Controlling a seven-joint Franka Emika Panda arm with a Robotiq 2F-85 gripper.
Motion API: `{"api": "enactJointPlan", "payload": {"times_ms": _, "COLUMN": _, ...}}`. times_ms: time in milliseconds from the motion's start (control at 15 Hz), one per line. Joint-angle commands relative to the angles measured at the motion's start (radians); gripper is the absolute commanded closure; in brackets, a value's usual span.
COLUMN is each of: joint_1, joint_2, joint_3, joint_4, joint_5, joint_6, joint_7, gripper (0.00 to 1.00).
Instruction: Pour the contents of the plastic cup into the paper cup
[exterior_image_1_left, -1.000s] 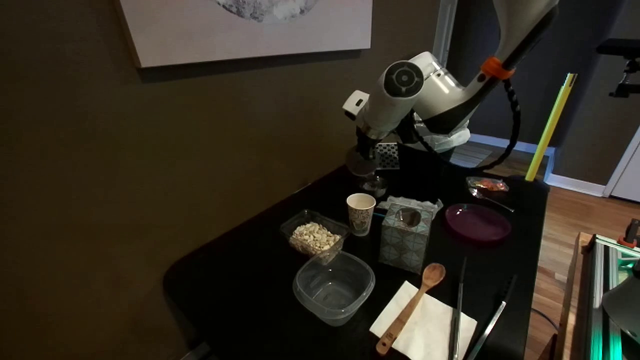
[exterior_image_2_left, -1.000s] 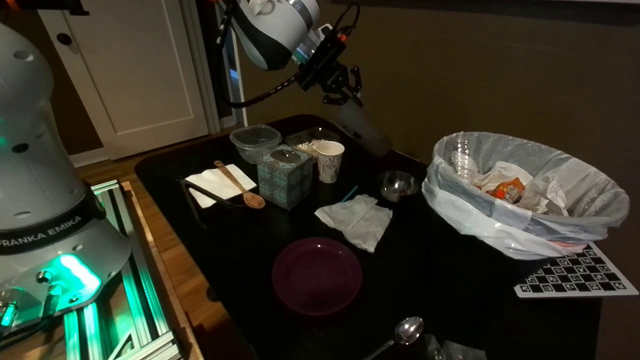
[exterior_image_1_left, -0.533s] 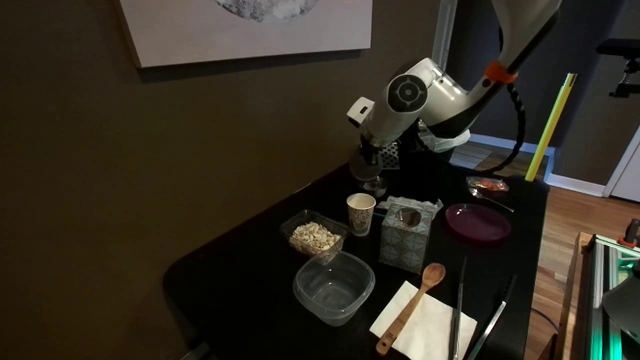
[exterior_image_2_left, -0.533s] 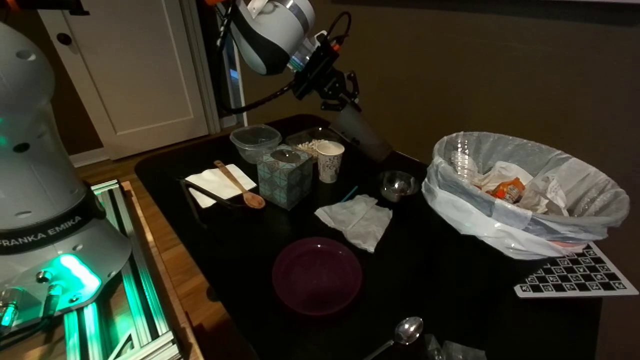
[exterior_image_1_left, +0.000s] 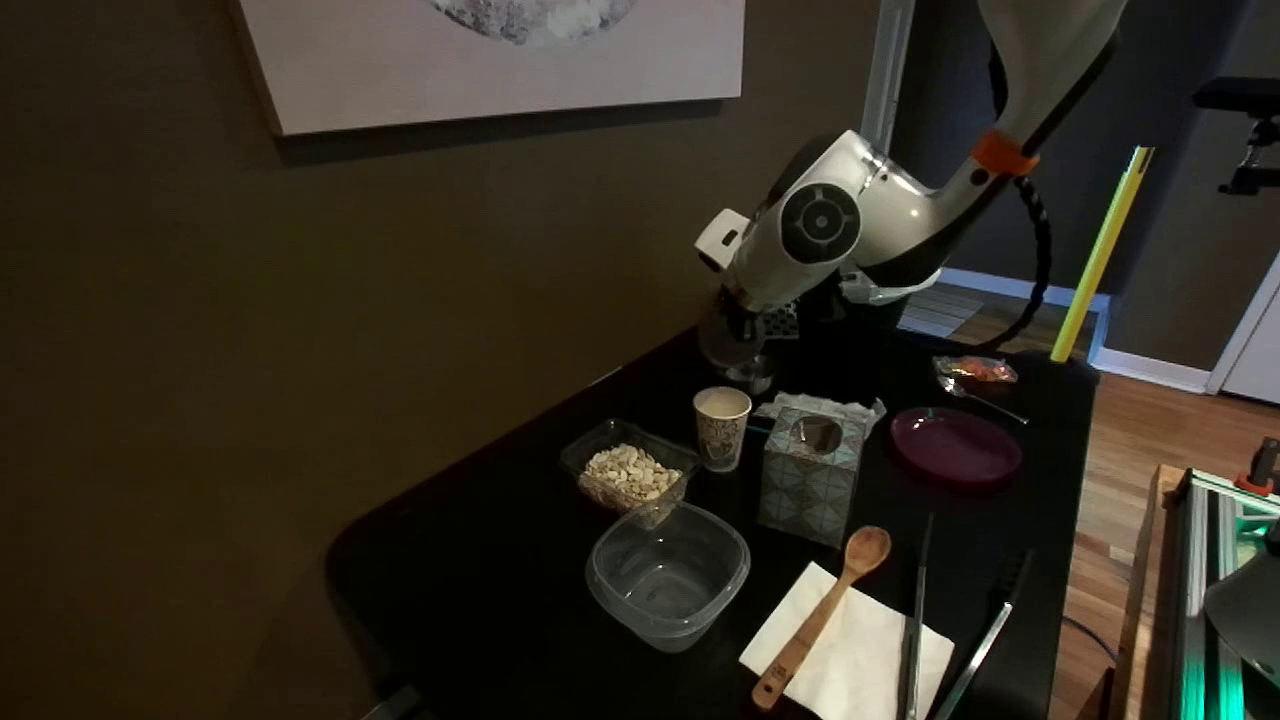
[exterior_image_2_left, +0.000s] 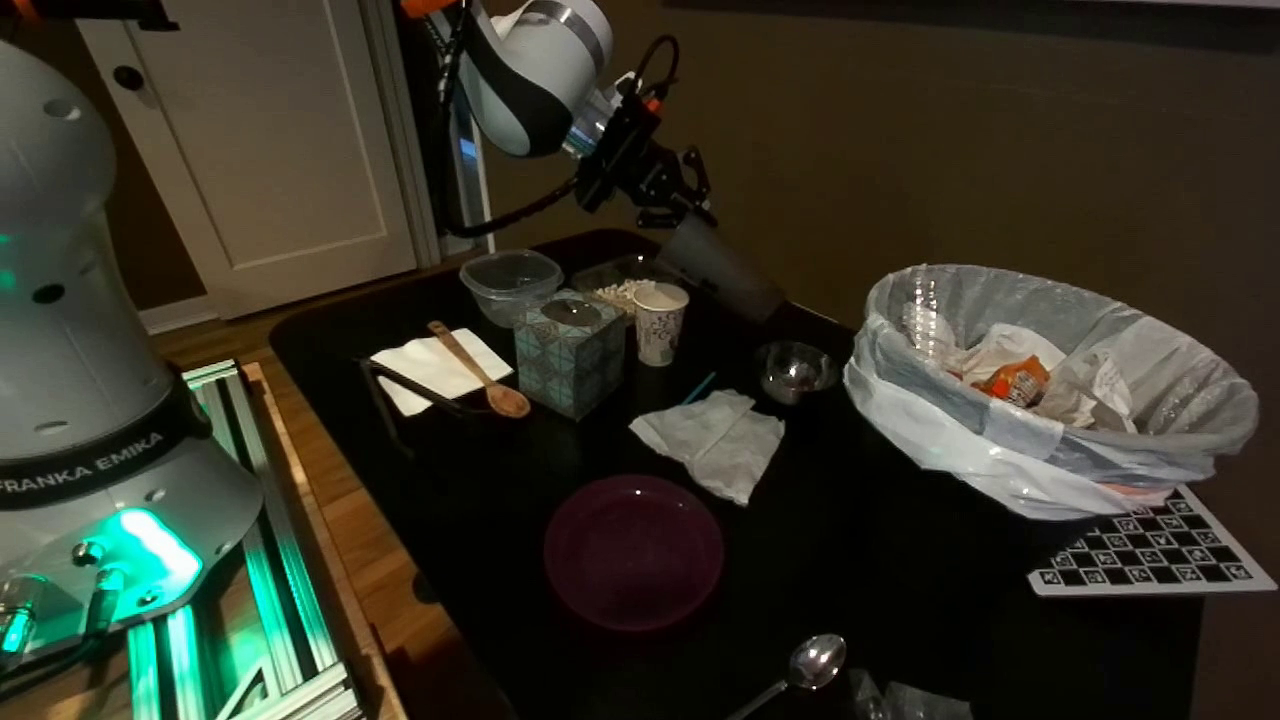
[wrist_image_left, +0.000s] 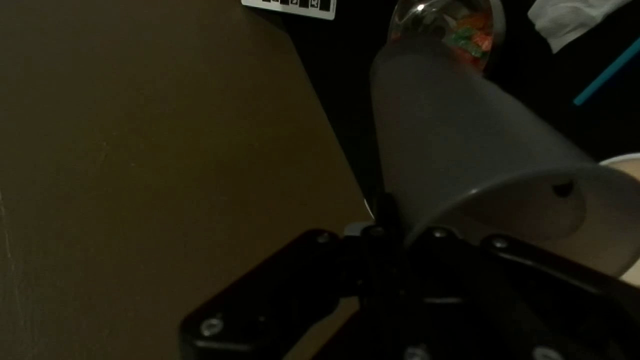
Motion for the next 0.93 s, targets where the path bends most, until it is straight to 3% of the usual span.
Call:
{"api": "enactJointPlan", "payload": {"times_ms": 0, "joint_1": -0.167, "joint_2": -0.015, "joint_3": 0.210, "joint_4": -0.016, "joint_5": -0.093, "joint_6": -0.125, "joint_7": 0.066, "gripper": 0.98}}
{"api": "enactJointPlan", "payload": {"times_ms": 333, "joint_1": -0.297, "joint_2": 0.003, "joint_3": 0.372, "joint_4": -0.022, "joint_5": -0.125, "joint_6": -0.222, "joint_7": 0.090, "gripper": 0.98}}
{"api": "enactJointPlan", "payload": {"times_ms": 867, "joint_1": -0.366, "joint_2": 0.014, "joint_3": 0.451, "joint_4": -0.023, "joint_5": -0.201, "joint_6": -0.290, "joint_7": 0.132, "gripper": 0.98}}
